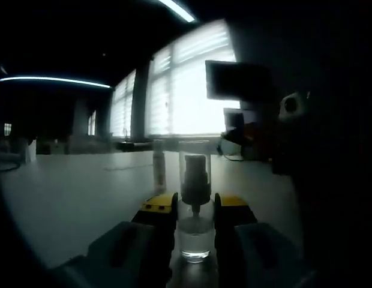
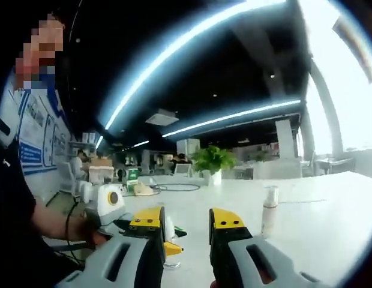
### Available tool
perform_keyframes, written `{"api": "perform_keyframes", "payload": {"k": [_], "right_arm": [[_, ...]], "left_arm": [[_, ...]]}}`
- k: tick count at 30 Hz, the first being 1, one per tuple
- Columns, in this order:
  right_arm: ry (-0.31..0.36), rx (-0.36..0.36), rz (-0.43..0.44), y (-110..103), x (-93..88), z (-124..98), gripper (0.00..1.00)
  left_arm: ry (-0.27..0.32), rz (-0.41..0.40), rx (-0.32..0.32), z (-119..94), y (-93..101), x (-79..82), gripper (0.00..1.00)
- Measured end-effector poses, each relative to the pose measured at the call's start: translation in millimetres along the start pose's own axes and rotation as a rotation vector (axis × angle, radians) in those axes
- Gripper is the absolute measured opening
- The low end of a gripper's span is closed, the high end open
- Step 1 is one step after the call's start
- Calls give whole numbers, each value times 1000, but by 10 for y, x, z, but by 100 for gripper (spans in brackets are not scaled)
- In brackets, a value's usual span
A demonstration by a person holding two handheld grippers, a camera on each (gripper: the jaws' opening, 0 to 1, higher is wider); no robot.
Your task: Clamp pump bottle remove cover press pump head put on cover
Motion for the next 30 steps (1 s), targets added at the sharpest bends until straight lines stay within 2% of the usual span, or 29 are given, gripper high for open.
{"api": "perform_keyframes", "payload": {"k": [4,8,18,30], "right_arm": [[-29,20,-5,-126,31,109,24],[-38,0,17,-124,29,175,23],[-73,-34,6,-34,-51,248,22],[-87,-28,3,-160,-180,368,22]], "left_arm": [[0,8,-9,-3,1,-2,15],[-4,1,-5,-4,8,-3,15],[-9,-21,0,-7,-6,-9,15],[-7,-22,0,-5,-15,-10,15]]}}
Point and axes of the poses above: the point that each gripper's makers call its tool centre point, and the gripper's own axes: z roughly forward along the fingers, y roughly to its right, x roughly out of its top, the point moved 10 cm from there along -z, roughly backward along the fingers, and after that the axes turned 2 degrees about x, right-handed, at the moved point
